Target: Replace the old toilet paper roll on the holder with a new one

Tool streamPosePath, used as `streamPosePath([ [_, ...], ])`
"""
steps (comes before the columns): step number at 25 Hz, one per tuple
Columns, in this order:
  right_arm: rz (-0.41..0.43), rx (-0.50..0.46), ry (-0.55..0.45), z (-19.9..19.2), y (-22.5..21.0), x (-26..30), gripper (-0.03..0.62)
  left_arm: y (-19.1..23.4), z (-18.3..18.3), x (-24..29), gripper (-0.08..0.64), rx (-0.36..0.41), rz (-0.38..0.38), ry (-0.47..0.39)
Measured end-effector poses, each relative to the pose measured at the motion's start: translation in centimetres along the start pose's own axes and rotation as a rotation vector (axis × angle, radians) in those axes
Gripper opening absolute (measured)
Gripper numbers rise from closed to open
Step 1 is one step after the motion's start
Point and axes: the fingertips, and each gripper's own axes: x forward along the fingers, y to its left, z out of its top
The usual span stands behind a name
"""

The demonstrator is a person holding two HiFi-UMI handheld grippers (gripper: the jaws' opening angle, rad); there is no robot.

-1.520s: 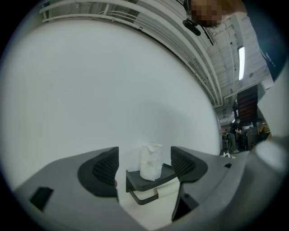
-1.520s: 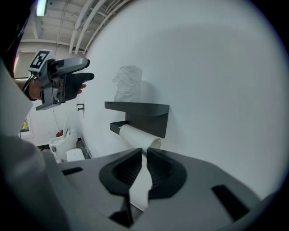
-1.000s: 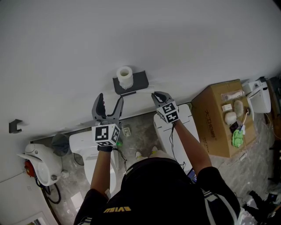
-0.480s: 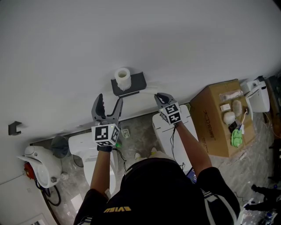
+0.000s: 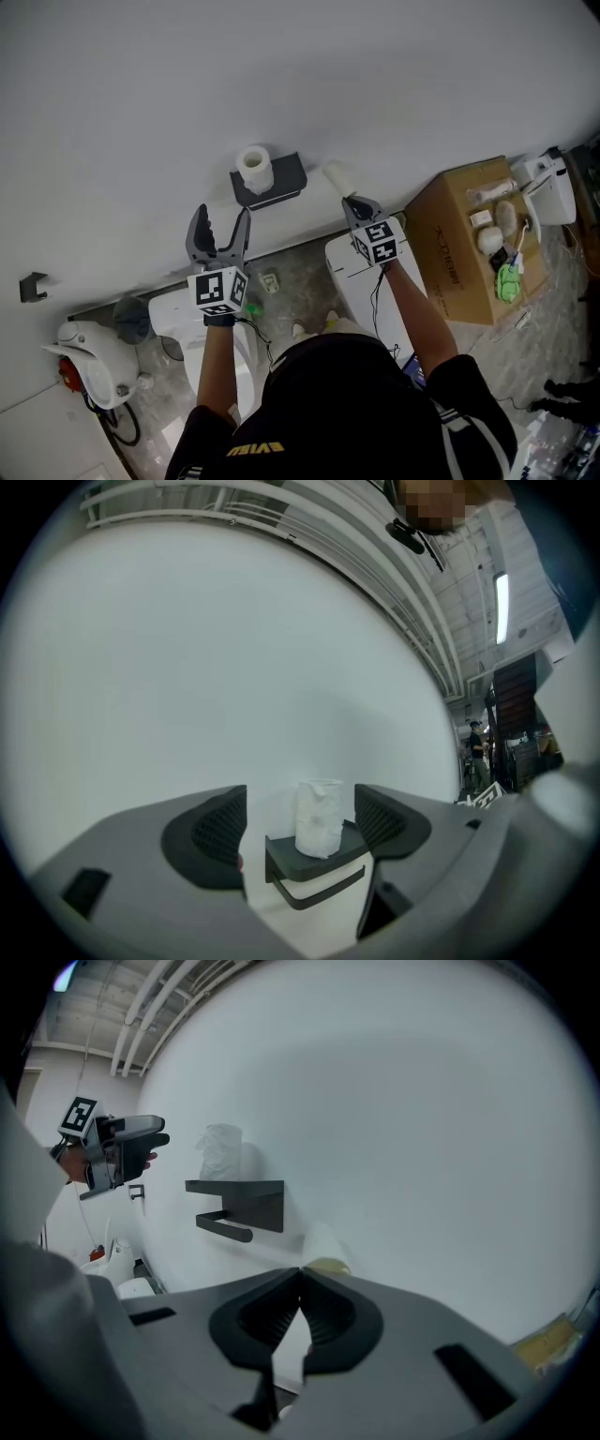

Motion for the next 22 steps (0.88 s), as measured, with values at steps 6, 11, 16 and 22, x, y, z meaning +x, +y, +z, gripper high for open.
streamPosePath([
  [6, 0.000, -0.015, -0.007, 0.5, 0.1, -0.1, -0.002, -0.5, 0.1, 0.5, 0.370, -0.001, -0.013, -0.002],
  [11, 0.003, -0.024, -0.013, 0.8, 0.3, -0.2, -0.002, -0.6, 0.0, 0.8, 0.370, 0.003, -0.016, -0.001],
  [16, 0.001, -0.023, -0.016, 0.9, 0.1, -0.4, -0.002, -1.2, -0.4, 1.5, 0.370, -0.006, -0.043, 0.003],
  [22, 0.000, -0.025, -0.019, 1.1, -0.1, -0.5, -0.002, -2.4, -1.0, 3.3, 0.370, 0.010, -0.087, 0.014],
])
